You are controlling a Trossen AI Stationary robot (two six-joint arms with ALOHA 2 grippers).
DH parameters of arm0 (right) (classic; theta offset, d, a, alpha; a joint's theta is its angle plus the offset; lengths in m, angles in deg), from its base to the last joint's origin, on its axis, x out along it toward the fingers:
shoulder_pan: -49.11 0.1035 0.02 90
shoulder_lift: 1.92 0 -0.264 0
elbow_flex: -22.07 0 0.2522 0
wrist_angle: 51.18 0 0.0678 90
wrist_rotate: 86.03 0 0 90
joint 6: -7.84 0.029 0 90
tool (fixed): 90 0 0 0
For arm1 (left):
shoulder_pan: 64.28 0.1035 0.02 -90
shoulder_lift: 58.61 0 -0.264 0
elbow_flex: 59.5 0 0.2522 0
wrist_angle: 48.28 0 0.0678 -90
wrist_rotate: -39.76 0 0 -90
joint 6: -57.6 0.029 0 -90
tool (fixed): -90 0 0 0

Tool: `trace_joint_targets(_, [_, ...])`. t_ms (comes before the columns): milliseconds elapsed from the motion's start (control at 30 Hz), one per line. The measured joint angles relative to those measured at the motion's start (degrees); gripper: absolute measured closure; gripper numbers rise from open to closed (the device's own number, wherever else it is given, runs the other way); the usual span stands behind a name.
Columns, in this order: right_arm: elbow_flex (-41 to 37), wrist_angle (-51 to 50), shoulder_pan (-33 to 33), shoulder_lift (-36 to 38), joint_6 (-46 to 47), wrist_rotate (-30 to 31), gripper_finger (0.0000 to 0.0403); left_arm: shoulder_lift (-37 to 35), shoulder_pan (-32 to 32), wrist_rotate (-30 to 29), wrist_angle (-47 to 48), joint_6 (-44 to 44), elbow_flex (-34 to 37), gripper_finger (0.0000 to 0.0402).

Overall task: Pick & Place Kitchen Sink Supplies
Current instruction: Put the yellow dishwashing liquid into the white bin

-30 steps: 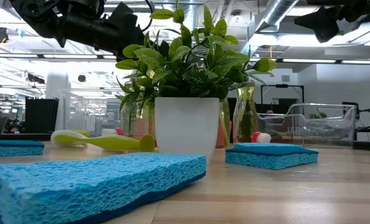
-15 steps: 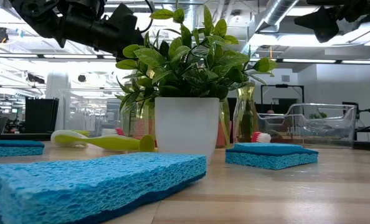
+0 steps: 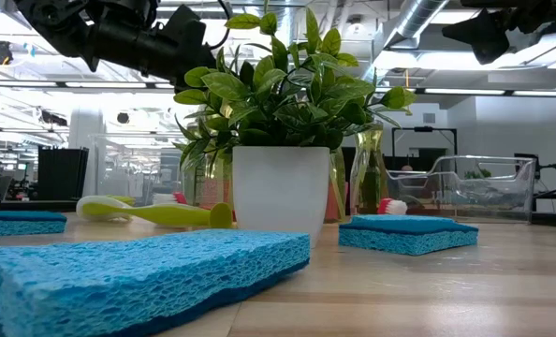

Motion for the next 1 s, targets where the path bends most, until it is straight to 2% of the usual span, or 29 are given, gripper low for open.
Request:
trace_joint_targets(200, [-0.02, 0.00, 0.00, 0.01, -0.02, 0.13, 0.0158, 0.00, 0.04, -0.26, 0.07, 0.63, 0.02, 0.0262])
trace_joint_targets(400, [-0.04, 0.00, 0.01, -0.01, -0.02, 0.14, 0.0158, 0.00, -0.02, 0.00, -0.22, 0.10, 0.02, 0.0288])
trace_joint_targets(667, [-0.04, -0.01, 0.01, -0.01, -0.02, 0.15, 0.0158, 0.00, 0.02, -0.26, -0.46, -0.46, 0.07, 0.0274])
trace_joint_targets(1000, [-0.04, 0.00, -0.01, 0.02, -0.02, 0.15, 0.0158, -1.69, 0.02, -0.19, -0.64, -3.69, 0.20, 0.0289])
